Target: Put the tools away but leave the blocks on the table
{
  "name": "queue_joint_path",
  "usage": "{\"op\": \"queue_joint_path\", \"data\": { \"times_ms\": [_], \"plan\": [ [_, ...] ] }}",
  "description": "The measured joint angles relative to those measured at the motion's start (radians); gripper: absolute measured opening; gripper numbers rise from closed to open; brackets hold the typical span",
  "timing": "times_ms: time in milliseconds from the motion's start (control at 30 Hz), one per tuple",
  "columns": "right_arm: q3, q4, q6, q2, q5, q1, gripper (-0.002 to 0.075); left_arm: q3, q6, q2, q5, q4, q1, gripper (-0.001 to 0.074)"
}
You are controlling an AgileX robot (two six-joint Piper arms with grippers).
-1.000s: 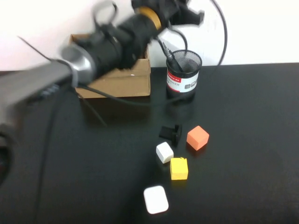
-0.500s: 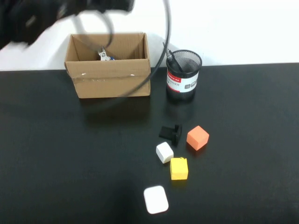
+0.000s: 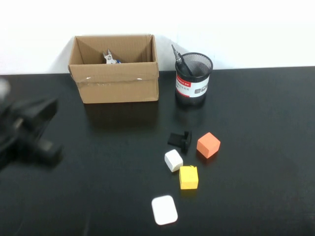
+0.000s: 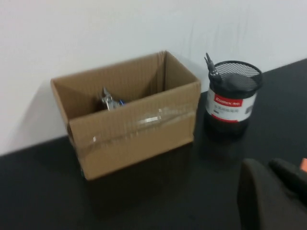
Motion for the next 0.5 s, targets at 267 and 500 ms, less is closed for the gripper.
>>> {"op": "queue_joint_path", "data": {
  "times_ms": [267, 500],
  "plan": [
    [0.0, 0.0, 0.0, 0.0, 0.0, 0.0, -0.0011, 0.266, -0.109, -0.453, 0.0, 0.0, 0.0, -0.0001],
    [0.0, 0.0, 0.0, 0.0, 0.0, 0.0, -0.0011, 0.376, -0.114, -0.686, 0.052, 0.0, 0.0, -0.0002]
  ]
}}
